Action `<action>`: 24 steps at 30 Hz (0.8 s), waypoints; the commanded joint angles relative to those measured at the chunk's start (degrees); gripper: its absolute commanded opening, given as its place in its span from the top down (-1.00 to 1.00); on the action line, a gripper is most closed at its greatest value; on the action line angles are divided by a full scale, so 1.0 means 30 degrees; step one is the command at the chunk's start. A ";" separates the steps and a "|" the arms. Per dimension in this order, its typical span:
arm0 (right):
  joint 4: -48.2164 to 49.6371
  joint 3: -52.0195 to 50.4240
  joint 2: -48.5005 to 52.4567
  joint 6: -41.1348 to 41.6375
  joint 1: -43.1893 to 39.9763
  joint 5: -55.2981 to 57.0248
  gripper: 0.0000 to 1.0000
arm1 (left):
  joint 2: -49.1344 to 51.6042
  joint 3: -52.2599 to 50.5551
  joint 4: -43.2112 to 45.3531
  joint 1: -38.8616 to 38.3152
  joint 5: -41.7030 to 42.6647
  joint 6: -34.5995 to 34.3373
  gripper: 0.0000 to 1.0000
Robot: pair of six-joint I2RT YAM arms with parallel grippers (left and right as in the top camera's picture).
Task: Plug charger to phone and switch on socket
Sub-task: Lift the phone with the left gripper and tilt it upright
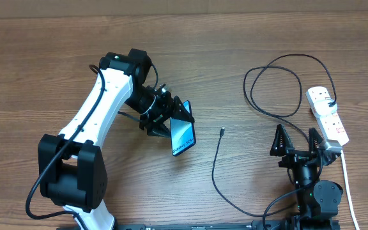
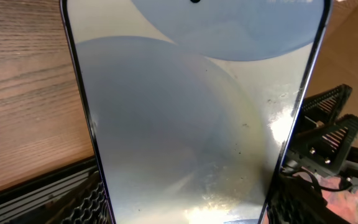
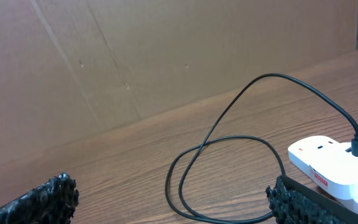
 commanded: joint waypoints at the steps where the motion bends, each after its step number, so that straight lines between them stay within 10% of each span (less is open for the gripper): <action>1: 0.0117 -0.0204 -0.0131 -0.0087 -0.0029 -0.0087 -1.00 | 0.0146 0.0605 -0.0109 0.0080 0.1523 0.0488 -0.28; 24: 0.0117 -0.0204 -0.0131 -0.0087 -0.0029 -0.0087 -1.00 | 0.0138 0.0605 -0.0102 0.0080 0.1515 0.0481 -0.26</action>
